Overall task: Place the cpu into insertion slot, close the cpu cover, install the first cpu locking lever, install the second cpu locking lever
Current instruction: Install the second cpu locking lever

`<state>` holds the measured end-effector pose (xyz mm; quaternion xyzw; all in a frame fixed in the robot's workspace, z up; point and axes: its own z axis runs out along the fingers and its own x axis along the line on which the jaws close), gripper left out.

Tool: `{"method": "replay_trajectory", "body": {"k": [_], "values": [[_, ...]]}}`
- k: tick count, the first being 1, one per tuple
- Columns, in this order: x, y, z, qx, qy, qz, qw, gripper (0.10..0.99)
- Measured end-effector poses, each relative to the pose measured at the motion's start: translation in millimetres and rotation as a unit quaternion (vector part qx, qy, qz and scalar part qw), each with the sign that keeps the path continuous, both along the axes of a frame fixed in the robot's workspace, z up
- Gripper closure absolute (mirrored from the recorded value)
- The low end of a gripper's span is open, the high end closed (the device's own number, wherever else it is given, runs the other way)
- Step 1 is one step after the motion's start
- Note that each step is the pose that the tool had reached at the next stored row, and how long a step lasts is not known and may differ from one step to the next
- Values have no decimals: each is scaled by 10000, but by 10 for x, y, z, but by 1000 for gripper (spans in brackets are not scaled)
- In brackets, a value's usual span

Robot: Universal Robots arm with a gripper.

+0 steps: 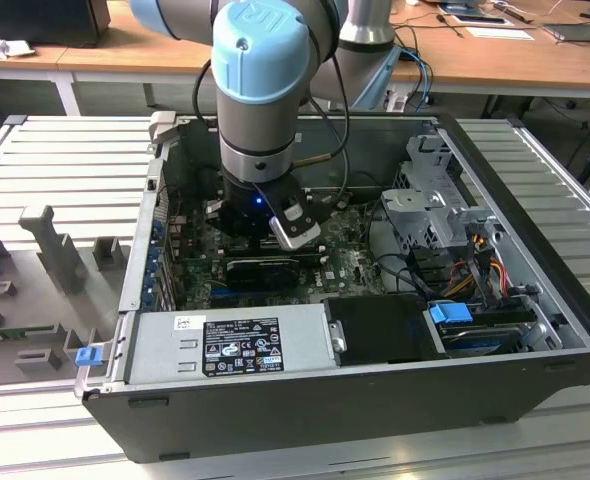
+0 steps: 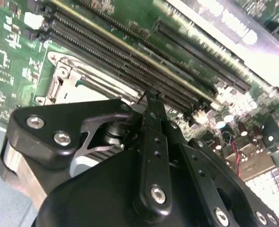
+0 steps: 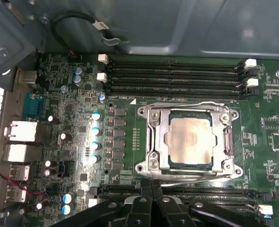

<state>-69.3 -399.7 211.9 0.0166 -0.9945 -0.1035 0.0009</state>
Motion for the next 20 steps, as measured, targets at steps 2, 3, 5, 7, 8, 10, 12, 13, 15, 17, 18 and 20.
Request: {"method": "replay_trajectory", "body": {"k": [2, 3, 5, 7, 8, 10, 12, 13, 15, 17, 18, 20], "values": [[-9, -16, -1, 8, -4, -1, 10000, 980], [-9, -16, -3, 10, -6, 1, 10000, 980], [-30, -17, -25, 19, -9, 0, 10000, 980], [-46, -17, -37, 59, -9, 0, 10000, 980], [-51, -17, -46, 95, -9, 1, 10000, 980], [-57, -17, -58, 154, -9, 0, 9999, 980], [-58, -16, -76, 197, -10, -1, 9998, 980], [-65, -16, -85, 211, -10, -1, 9998, 980], [-82, -17, -98, 254, -9, -1, 9997, 980], [-87, -16, -120, 316, -10, -1, 9995, 980], [-87, -17, -127, 321, -9, -1, 9995, 980], [-88, -17, -144, 333, -9, -1, 9994, 980]]}}
